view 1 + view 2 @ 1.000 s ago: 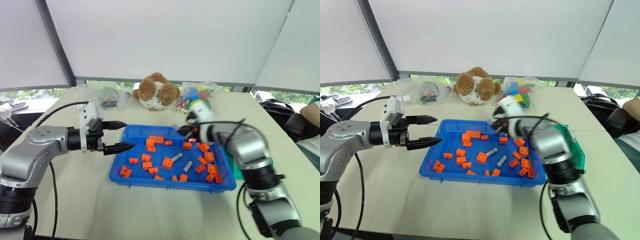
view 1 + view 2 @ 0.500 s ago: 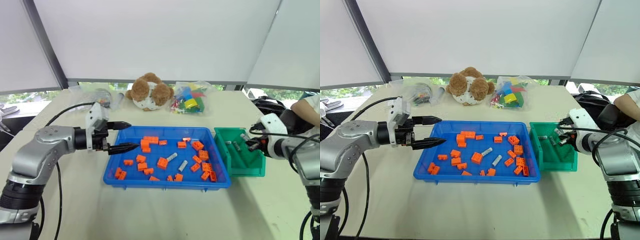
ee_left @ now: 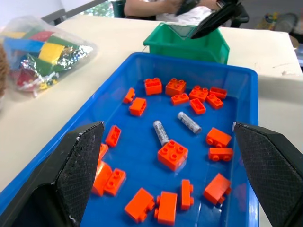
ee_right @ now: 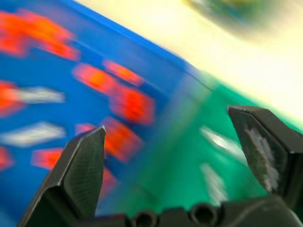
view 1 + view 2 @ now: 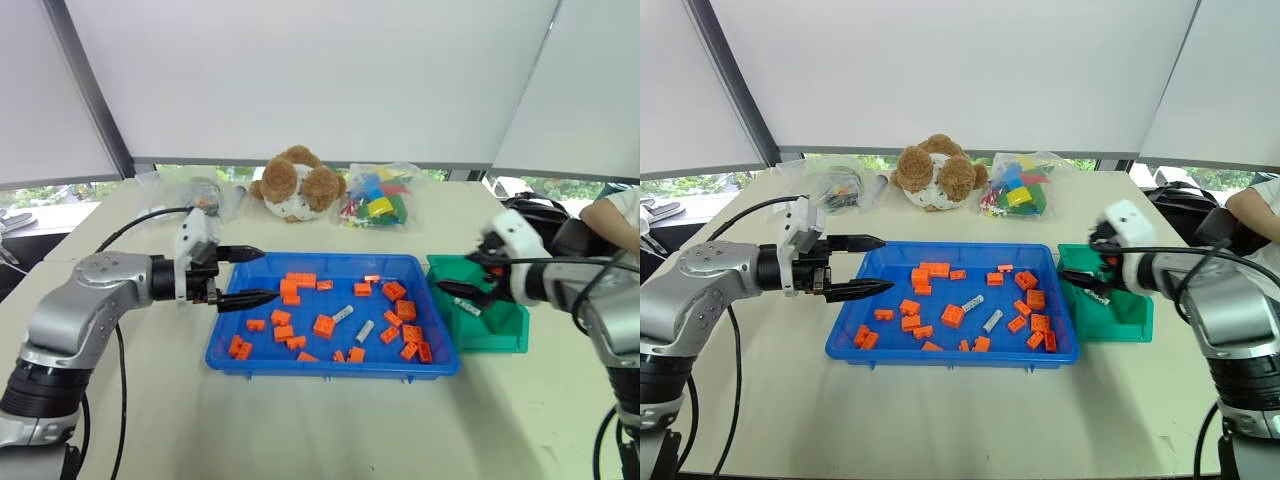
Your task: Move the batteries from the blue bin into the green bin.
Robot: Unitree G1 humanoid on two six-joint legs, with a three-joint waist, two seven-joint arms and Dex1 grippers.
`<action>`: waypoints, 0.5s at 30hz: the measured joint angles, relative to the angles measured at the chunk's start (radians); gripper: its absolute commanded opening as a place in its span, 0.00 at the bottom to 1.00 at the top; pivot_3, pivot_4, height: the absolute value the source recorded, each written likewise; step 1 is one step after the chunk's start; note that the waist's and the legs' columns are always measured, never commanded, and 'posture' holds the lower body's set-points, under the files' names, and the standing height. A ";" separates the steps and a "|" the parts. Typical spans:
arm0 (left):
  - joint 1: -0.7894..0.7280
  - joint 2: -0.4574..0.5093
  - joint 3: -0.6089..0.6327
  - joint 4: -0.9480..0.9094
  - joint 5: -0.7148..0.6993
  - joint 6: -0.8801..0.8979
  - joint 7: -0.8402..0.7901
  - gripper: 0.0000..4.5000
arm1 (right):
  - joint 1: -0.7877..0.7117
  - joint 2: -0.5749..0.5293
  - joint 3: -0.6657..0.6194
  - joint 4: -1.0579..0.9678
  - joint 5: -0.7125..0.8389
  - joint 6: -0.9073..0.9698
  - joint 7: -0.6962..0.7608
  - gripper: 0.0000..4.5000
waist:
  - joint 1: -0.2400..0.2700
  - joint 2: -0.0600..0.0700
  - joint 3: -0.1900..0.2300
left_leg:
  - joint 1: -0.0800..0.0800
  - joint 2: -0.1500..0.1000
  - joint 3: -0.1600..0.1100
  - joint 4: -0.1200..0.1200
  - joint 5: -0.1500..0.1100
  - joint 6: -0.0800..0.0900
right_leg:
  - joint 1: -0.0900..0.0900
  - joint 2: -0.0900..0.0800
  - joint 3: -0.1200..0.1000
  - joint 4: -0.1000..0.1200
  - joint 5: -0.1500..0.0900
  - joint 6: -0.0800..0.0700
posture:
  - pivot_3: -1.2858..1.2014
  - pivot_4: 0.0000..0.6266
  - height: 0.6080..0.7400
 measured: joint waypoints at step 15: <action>-0.012 0.010 0.001 -0.004 -0.001 0.009 0.002 1.00 | -0.307 0.252 0.485 0.614 -0.218 -0.616 0.348 0.99 | 0.001 0.000 0.000 | 0.000 0.000 0.001 0.002 0.000 0.000 | 0.000 -0.001 0.000 0.000 0.000 0.000 | 0.52 0.24 0.90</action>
